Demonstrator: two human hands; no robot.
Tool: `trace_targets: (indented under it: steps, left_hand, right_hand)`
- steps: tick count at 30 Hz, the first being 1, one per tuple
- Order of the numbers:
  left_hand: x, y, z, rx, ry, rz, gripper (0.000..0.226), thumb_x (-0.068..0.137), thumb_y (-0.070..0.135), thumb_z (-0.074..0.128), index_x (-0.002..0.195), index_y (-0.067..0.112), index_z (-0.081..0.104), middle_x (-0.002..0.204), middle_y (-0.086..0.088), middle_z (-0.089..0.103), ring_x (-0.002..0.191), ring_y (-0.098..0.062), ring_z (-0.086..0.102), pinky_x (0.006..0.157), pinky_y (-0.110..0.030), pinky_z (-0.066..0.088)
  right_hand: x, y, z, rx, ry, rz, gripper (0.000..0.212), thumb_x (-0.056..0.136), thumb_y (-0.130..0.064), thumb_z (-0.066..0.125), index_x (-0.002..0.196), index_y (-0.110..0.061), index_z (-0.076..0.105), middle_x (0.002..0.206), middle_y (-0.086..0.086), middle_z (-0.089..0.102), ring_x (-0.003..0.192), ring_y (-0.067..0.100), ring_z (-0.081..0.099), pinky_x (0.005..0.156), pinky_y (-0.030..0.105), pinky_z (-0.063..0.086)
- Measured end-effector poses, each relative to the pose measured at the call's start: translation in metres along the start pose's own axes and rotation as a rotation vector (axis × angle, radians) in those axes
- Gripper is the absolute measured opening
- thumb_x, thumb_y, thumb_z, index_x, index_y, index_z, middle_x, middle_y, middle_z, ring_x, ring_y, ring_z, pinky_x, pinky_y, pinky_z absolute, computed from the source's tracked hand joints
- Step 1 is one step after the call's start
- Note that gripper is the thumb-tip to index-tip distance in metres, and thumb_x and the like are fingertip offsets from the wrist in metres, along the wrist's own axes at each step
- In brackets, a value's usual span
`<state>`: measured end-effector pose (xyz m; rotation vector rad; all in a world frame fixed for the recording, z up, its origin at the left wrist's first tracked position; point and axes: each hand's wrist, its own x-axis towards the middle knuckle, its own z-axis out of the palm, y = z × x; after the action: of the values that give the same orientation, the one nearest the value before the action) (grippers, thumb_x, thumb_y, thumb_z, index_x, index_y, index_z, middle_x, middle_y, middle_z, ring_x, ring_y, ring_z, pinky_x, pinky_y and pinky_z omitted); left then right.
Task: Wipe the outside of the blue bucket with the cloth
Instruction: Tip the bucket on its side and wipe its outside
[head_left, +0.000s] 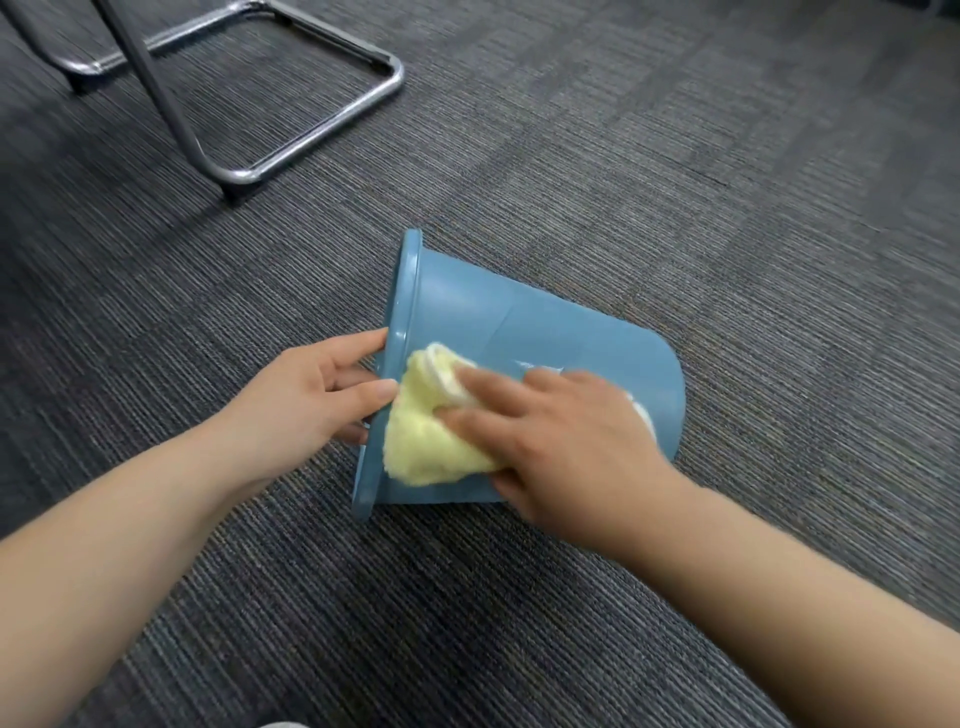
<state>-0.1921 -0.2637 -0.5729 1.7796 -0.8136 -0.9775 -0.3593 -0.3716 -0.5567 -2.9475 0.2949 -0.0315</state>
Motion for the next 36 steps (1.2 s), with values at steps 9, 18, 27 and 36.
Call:
trace_targets:
  steps: [9,18,27,36]
  left_hand:
    - [0.001,0.001,0.000,-0.014,0.013,0.012,0.046,0.083,0.010,0.054,0.112,0.043,0.039,0.065,0.024,0.071,0.064,0.005,0.065,0.050,-0.011,0.050]
    - [0.001,-0.004,-0.003,-0.034,-0.014,0.023,0.040,0.085,0.006,0.050,0.089,0.047,0.052,0.063,0.018,0.072,0.063,0.003,0.066,0.050,-0.013,0.051]
    - [0.003,-0.007,-0.005,-0.030,0.022,0.009,0.041,0.085,0.006,0.050,0.085,0.047,0.054,0.061,0.018,0.072,0.063,0.003,0.066,0.047,-0.013,0.050]
    - [0.007,-0.010,-0.006,-0.003,0.132,-0.063,0.040,0.085,0.008,0.051,0.117,0.032,0.046,0.055,0.013,0.071,0.053,0.001,0.064,0.047,-0.015,0.052]
  right_hand:
    - [0.000,0.012,0.001,0.018,0.056,0.160,0.048,0.074,-0.024,0.060,0.121,-0.027,0.051,0.136,0.001,0.049,0.086,0.031,0.057,0.069,0.034,0.042]
    - [-0.008,0.015,0.007,0.057,0.016,0.199,0.048,0.067,-0.024,0.068,0.114,-0.025,0.058,0.130,0.001,0.057,0.080,0.030,0.062,0.064,0.032,0.045]
    - [-0.012,0.011,0.020,0.044,0.009,0.171,0.048,0.057,-0.020,0.075,0.104,-0.021,0.064,0.117,0.006,0.065,0.066,0.030,0.064,0.055,0.032,0.048]
    - [-0.023,0.026,0.027,0.049,0.015,0.289,0.047,0.068,-0.026,0.067,0.114,-0.026,0.057,0.128,0.000,0.057,0.083,0.029,0.064,0.058,0.031,0.045]
